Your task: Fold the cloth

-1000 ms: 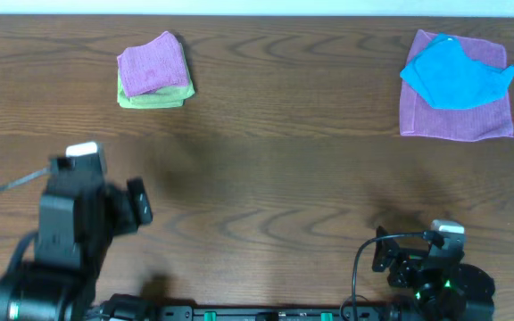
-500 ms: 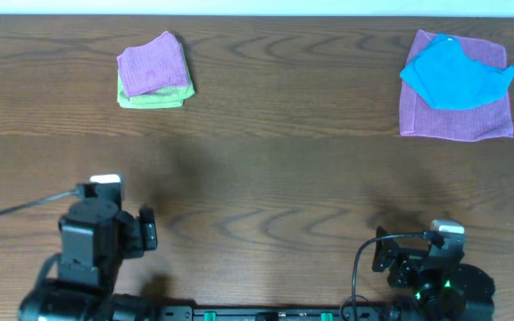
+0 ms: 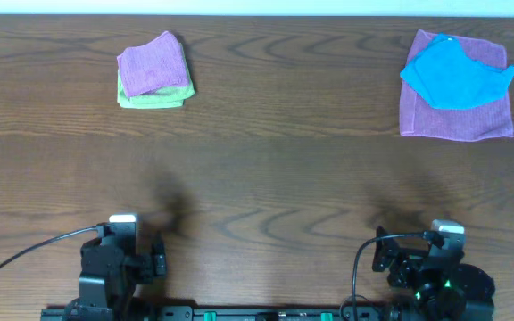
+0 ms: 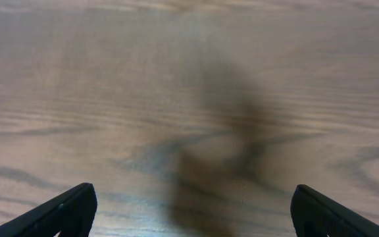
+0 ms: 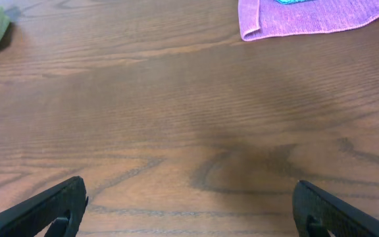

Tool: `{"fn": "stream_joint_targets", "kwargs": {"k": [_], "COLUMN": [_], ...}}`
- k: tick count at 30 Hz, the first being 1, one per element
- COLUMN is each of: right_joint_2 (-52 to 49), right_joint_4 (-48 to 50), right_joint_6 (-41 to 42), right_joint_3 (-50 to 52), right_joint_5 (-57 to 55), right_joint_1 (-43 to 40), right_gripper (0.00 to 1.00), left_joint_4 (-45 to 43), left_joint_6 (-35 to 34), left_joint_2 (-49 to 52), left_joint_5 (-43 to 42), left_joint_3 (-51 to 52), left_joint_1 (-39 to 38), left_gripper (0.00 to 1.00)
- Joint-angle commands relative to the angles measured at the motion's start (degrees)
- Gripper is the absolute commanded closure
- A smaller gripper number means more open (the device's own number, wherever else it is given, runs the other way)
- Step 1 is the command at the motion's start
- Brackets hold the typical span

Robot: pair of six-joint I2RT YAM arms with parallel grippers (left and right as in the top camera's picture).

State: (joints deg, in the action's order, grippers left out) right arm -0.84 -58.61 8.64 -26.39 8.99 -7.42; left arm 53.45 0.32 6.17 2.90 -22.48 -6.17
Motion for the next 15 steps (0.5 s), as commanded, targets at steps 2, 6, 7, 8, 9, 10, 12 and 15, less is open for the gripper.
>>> {"fn": "stream_joint_targets", "kwargs": {"k": [2, 6, 7, 8, 9, 10, 12, 15], "right_joint_2": [0.4, 0.4, 0.4, 0.4, 0.4, 0.4, 0.4, 0.4], "right_joint_4": [0.1, 0.1, 0.1, 0.1, 0.1, 0.1, 0.1, 0.1], "right_joint_6": [0.5, 0.5, 0.5, 0.5, 0.5, 0.5, 0.5, 0.5], "right_joint_3": [0.1, 0.1, 0.1, 0.1, 0.1, 0.1, 0.1, 0.1], "right_joint_5": [-0.2, -0.2, -0.2, -0.2, -0.2, -0.2, -0.2, -0.2], "right_joint_1": [0.3, 0.3, 0.3, 0.3, 0.3, 0.3, 0.3, 0.3], "right_gripper": [0.01, 0.01, 0.01, 0.01, 0.01, 0.01, 0.01, 0.01], "left_joint_4": [1.4, 2.4, 2.4, 2.5, 2.7, 2.8, 3.1, 3.1], "left_joint_6": [3.1, 2.8, 2.9, 2.9, 2.9, 2.5, 2.4, 2.1], "left_joint_2": [-4.7, -5.7, -5.7, -5.8, -5.9, -6.0, -6.0, -6.0], "left_joint_5": [-4.4, -4.4, -4.4, -4.4, -4.4, -4.5, -4.5, -4.4], "left_joint_3": [2.1, 3.0, 3.2, 3.5, 3.7, 4.1, 4.8, 5.0], "left_joint_1": [3.4, 4.4, 4.4, 4.6, 5.1, 5.5, 6.1, 6.4], "left_gripper": [0.05, 0.05, 0.05, 0.05, 0.05, 0.05, 0.05, 0.05]}}
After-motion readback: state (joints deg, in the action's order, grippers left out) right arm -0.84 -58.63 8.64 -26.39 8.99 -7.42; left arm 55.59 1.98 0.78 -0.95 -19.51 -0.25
